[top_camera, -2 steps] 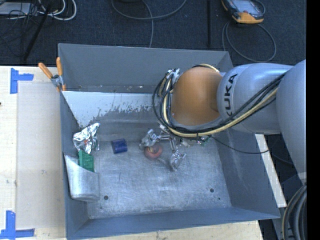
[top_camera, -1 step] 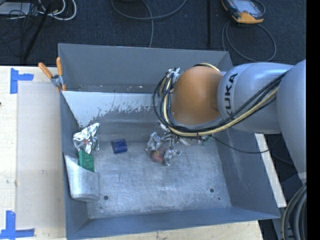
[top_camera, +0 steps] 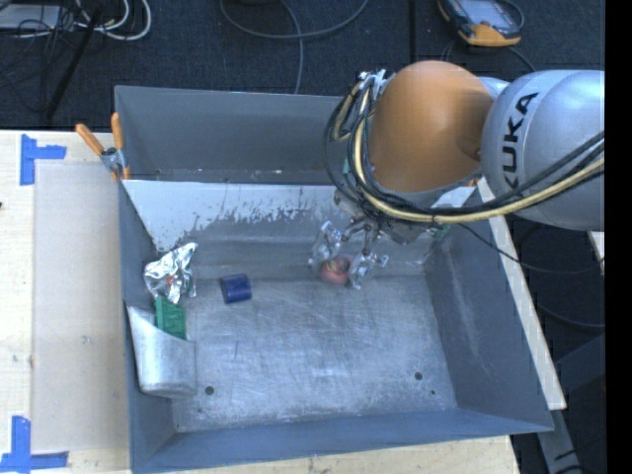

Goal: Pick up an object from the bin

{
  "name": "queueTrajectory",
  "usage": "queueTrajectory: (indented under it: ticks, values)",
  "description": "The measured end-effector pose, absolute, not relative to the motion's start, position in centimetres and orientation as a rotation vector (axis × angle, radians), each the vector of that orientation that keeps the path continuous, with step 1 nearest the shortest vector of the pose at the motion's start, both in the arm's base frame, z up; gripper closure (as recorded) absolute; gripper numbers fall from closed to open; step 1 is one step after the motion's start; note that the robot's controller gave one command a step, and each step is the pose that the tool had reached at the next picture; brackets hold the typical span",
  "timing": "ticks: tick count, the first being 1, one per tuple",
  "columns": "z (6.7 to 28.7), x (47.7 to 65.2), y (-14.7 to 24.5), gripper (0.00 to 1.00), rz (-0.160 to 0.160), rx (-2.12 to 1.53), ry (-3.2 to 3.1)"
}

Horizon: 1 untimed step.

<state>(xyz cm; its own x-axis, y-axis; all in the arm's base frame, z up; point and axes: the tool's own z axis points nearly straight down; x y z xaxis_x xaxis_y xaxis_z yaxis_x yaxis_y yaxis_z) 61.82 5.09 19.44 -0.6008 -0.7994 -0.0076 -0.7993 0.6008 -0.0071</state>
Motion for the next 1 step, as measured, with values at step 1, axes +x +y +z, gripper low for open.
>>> queueTrajectory:
  ticks: [1]
  values:
    - [23.68,61.59,6.52,1.00,0.000,-1.792,2.574]
